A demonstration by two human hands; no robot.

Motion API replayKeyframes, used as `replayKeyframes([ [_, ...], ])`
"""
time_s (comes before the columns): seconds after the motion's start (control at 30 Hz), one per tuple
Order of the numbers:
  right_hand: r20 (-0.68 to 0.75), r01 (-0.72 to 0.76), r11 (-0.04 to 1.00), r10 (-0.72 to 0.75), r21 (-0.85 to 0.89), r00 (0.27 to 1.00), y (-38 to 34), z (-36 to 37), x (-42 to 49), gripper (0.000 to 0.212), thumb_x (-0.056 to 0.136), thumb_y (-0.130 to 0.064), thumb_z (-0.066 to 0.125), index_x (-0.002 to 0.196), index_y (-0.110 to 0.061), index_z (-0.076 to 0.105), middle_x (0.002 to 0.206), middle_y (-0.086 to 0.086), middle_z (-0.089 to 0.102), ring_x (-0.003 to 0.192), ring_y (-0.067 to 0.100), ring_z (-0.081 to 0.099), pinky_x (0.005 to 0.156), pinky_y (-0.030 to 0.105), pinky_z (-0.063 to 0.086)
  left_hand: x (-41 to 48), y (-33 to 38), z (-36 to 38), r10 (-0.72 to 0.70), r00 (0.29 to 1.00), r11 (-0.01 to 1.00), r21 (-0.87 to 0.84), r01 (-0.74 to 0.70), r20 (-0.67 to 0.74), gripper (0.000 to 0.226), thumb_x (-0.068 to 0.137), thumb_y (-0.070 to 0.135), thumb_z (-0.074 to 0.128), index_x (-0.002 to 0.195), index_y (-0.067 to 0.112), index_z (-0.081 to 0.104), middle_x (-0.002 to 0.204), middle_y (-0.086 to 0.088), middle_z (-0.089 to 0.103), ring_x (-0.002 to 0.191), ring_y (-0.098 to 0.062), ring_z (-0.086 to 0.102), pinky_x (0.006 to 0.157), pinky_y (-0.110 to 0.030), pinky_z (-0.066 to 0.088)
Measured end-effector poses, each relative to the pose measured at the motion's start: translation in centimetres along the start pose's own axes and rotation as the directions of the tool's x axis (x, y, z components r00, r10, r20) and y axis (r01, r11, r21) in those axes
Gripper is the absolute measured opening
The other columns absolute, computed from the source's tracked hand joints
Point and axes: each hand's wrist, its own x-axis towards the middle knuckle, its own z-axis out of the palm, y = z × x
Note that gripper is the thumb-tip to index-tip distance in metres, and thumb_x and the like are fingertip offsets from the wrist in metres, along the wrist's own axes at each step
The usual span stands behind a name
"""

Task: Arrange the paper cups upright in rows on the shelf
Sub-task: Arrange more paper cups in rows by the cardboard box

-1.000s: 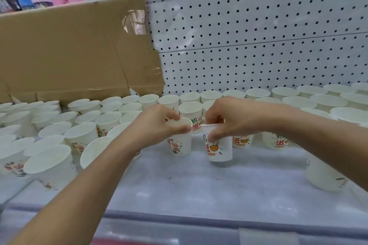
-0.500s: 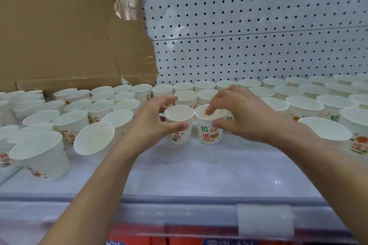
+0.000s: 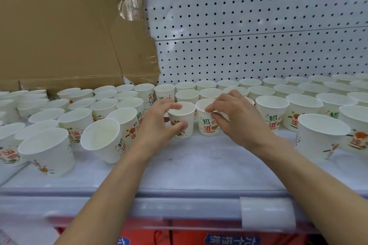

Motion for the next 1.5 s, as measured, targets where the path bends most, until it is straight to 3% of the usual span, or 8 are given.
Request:
replayKeyframes([
  [0.3, -0.041, 0.008, 0.999, -0.010, -0.044, 0.999, 0.6, 0.4, 0.0, 0.026, 0.083, -0.017, 0.055, 0.098, -0.015, 0.076, 0.090, 0.002, 0.073, 0.087, 0.031, 0.061, 0.072, 0.042, 0.046, 0.1, -0.2, 0.1, 0.016, 1.000, 1.000, -0.003, -0.016, -0.008, 0.049, 0.080, 0.017, 0.077, 0.125, 0.023, 0.060, 0.137, 0.008, 0.050, 0.118, -0.005, 0.048, 0.098, -0.022, 0.046],
  [0.63, -0.024, -0.017, 0.999, 0.016, -0.048, 1.000, 1.0, 0.5, -0.2, 0.020, 0.084, -0.012, 0.068, 0.102, -0.019, 0.075, 0.093, 0.000, 0.073, 0.089, 0.026, 0.060, 0.078, 0.033, 0.034, 0.1, -0.2, 0.1, 0.007, 1.000, 1.000, 0.027, -0.007, 0.013, 0.053, 0.082, 0.019, 0.075, 0.131, 0.026, 0.055, 0.142, 0.010, 0.045, 0.119, -0.005, 0.047, 0.097, -0.017, 0.043],
  [0.8, -0.016, -0.027, 0.998, 0.026, -0.060, 1.000, 0.9, 0.3, -0.3, 0.023, 0.085, -0.016, 0.069, 0.108, -0.019, 0.073, 0.102, 0.001, 0.071, 0.098, 0.027, 0.059, 0.082, 0.037, 0.037, 0.1, 0.0, 0.1, -0.006, 1.000, 0.998, 0.060, 0.004, 0.029, 0.055, 0.083, 0.023, 0.075, 0.133, 0.027, 0.053, 0.144, 0.011, 0.044, 0.121, -0.007, 0.047, 0.104, -0.028, 0.042],
  [0.87, -0.036, -0.042, 0.998, 0.040, -0.055, 0.999, 0.3, -0.2, -0.5, 0.029, 0.086, -0.023, 0.066, 0.115, -0.020, 0.070, 0.114, 0.003, 0.067, 0.107, 0.028, 0.057, 0.088, 0.042, 0.040, 0.0, 0.3, 0.1, 0.050, 0.999, 0.988, 0.147, -0.047, -0.015, 0.054, 0.083, 0.027, 0.073, 0.134, 0.024, 0.052, 0.144, 0.007, 0.045, 0.129, -0.010, 0.041, 0.111, -0.029, 0.032],
  [1.0, -0.101, -0.034, 0.998, 0.029, -0.045, 0.994, -0.8, -2.7, -1.8, 0.036, 0.087, -0.034, 0.058, 0.121, -0.023, 0.065, 0.129, 0.002, 0.059, 0.117, 0.025, 0.053, 0.094, 0.040, 0.038, -1.0, 3.3, 0.2, 0.279, 0.954, 0.923, 0.305, -0.233, -0.114, 0.055, 0.085, 0.035, 0.067, 0.135, 0.019, 0.052, 0.143, 0.000, 0.046, 0.133, -0.016, 0.035, 0.108, -0.022, 0.022],
  [1.13, -0.172, -0.094, 0.987, 0.071, -0.128, 0.983, 0.5, -7.5, -5.4, 0.034, 0.086, -0.034, 0.060, 0.118, -0.023, 0.066, 0.128, 0.001, 0.058, 0.119, 0.023, 0.050, 0.094, 0.037, 0.036, -3.2, 7.4, 2.4, 0.355, 0.929, 0.928, 0.162, -0.337, -0.103, 0.050, 0.086, 0.035, 0.069, 0.132, 0.021, 0.054, 0.139, 0.003, 0.048, 0.132, -0.011, 0.038, 0.110, -0.021, 0.024],
  [1.3, -0.133, -0.269, 0.942, 0.246, -0.199, 0.960, 5.0, -14.5, -9.4, 0.030, 0.088, -0.033, 0.061, 0.116, -0.024, 0.068, 0.124, 0.001, 0.062, 0.115, 0.027, 0.053, 0.095, 0.042, 0.035, -5.0, 12.3, 7.7, 0.360, 0.929, 0.933, -0.068, -0.355, 0.087, 0.052, 0.085, 0.033, 0.070, 0.133, 0.026, 0.052, 0.140, 0.010, 0.044, 0.131, -0.001, 0.037, 0.109, -0.013, 0.025],
  [1.5, 0.062, -0.385, 0.897, 0.407, -0.218, 0.911, 8.9, -20.0, -11.3, 0.022, 0.088, -0.030, 0.063, 0.108, -0.030, 0.071, 0.118, -0.008, 0.065, 0.114, 0.018, 0.052, 0.099, 0.037, 0.037, -4.4, 16.4, 13.4, 0.314, 0.935, 0.941, -0.183, -0.284, 0.167, 0.052, 0.081, 0.031, 0.075, 0.130, 0.026, 0.057, 0.139, 0.006, 0.046, 0.128, -0.005, 0.041, 0.108, -0.032, 0.038],
])
